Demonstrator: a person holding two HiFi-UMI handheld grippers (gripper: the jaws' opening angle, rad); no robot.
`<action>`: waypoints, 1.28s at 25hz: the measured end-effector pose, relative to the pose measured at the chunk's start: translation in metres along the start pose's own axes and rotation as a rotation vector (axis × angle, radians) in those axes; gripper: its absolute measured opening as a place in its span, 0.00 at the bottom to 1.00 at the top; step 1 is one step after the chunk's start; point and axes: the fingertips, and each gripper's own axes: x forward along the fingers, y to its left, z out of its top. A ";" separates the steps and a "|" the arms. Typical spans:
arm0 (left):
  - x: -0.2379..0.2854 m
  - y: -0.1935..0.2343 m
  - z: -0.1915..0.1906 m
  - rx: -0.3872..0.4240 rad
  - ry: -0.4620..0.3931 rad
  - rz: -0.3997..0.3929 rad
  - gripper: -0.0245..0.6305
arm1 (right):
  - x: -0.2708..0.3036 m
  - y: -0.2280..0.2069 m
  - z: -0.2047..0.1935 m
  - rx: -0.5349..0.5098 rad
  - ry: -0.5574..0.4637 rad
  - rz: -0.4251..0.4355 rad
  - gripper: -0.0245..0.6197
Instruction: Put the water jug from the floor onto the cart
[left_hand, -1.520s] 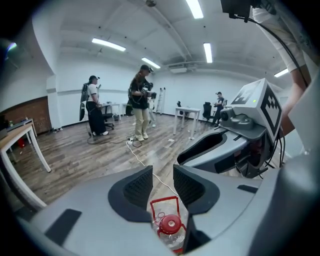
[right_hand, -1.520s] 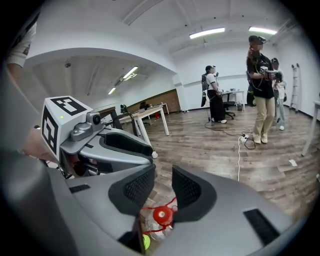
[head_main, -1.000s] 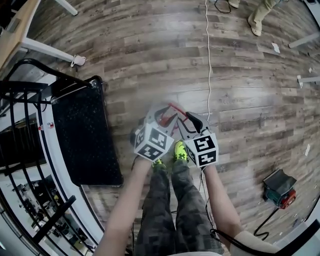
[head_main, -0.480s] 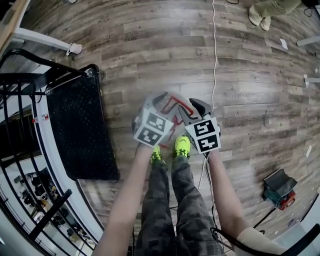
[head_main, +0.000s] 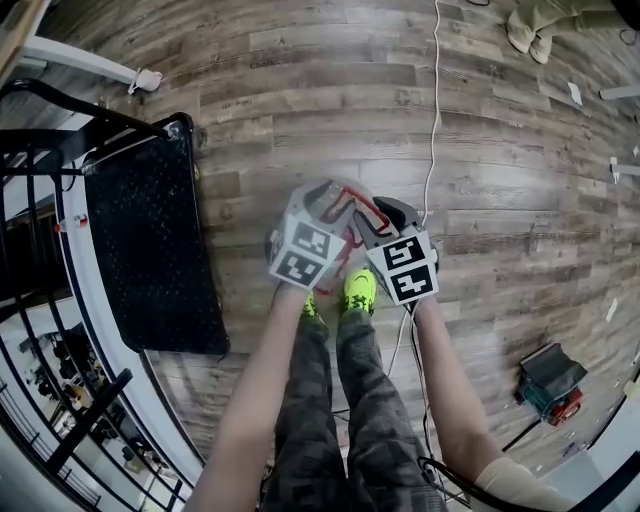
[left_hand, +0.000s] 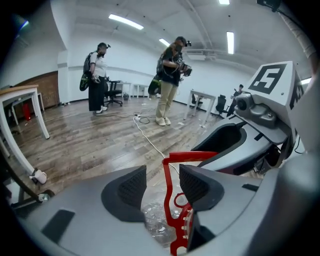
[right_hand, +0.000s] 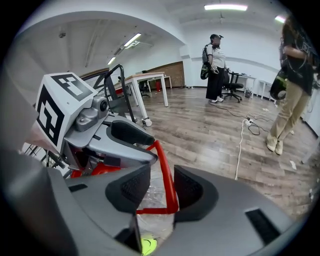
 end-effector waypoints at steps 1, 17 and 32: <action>0.002 0.001 0.000 -0.004 -0.010 0.004 0.31 | 0.001 -0.001 0.000 0.002 -0.007 -0.009 0.26; 0.000 0.010 0.002 0.009 -0.044 0.031 0.11 | 0.006 0.001 0.014 -0.149 -0.076 -0.045 0.13; -0.021 0.007 0.005 -0.040 -0.120 0.063 0.09 | -0.007 0.017 0.017 -0.173 -0.142 -0.020 0.12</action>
